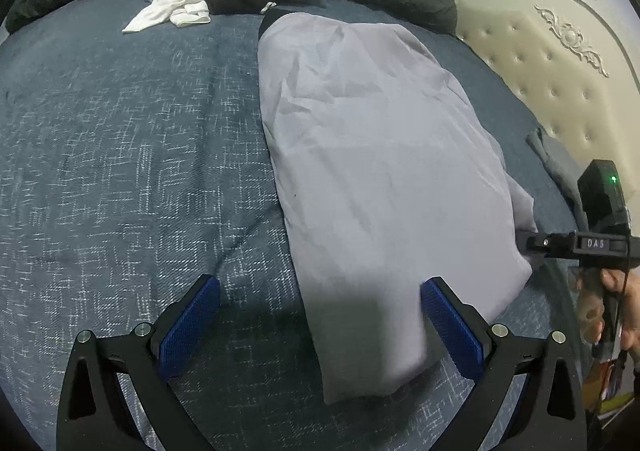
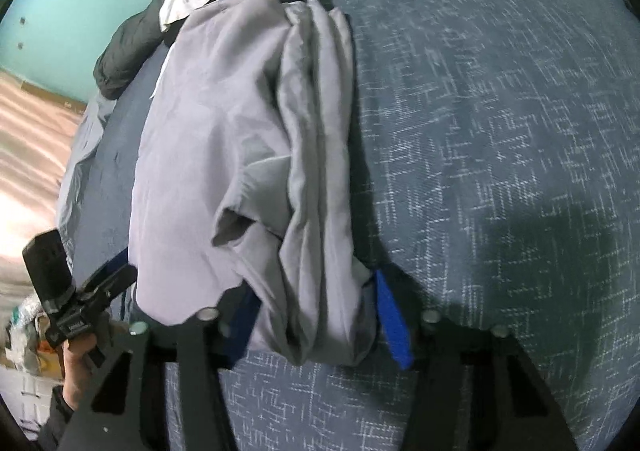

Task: Fold clothes
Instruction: 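Grasp the hem end of the bundle with the right tool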

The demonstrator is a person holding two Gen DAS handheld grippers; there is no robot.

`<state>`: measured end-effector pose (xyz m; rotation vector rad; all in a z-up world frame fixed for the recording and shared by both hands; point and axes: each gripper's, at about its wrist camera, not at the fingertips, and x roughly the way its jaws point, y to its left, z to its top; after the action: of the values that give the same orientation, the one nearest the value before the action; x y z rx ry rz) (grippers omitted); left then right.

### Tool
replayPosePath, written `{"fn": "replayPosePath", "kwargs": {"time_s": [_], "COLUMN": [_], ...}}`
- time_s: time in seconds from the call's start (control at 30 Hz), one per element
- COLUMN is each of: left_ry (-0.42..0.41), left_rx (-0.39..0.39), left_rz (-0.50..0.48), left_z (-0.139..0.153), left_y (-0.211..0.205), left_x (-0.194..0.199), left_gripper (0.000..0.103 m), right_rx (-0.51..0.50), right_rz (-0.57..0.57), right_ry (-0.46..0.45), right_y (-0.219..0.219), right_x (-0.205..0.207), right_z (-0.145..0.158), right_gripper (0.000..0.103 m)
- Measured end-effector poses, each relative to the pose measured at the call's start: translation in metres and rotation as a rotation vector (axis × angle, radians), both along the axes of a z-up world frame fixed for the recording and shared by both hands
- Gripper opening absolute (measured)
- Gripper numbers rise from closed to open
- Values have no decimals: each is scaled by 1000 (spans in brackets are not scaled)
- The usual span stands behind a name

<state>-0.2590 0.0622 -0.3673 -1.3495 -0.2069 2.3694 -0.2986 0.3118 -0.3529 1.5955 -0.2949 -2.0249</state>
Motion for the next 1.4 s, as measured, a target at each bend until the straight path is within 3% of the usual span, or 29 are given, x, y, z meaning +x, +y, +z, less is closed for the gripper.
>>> {"fn": "replayPosePath", "kwargs": {"time_s": [0.2, 0.27, 0.4, 0.57, 0.63, 0.9, 1.07, 1.3, 1.4], "left_ry": [-43, -57, -57, -60, -59, -54, -47, -105, -110], "left_rx": [53, 52, 63, 72, 72, 60, 49, 163, 159], "left_rz": [-10, -22, -16, -19, -22, -42, -64, -68, -70], "left_z": [-9, -12, -14, -15, -15, -13, -9, -22, -22], "left_y": [6, 10, 12, 12, 13, 19, 26, 21, 22], "left_x": [-3, -3, -3, -3, -4, -3, -3, -11, -12], "left_gripper": [103, 103, 103, 103, 103, 103, 103, 103, 103], "right_rx": [-33, -43, -54, -126, -138, -56, -41, -59, -58], "right_rz": [18, 28, 44, -8, -10, 59, 66, 57, 60], "right_ry": [42, 55, 48, -32, -36, 42, 62, 54, 50], "right_y": [0, 2, -5, -1, -2, -24, -29, -25, -9], "right_x": [11, 13, 6, -14, -18, -14, -10, -10, -12], "right_z": [4, 6, 7, -3, -6, 7, 11, 7, 6], "right_gripper": [24, 21, 22, 40, 40, 22, 22, 21, 21]}}
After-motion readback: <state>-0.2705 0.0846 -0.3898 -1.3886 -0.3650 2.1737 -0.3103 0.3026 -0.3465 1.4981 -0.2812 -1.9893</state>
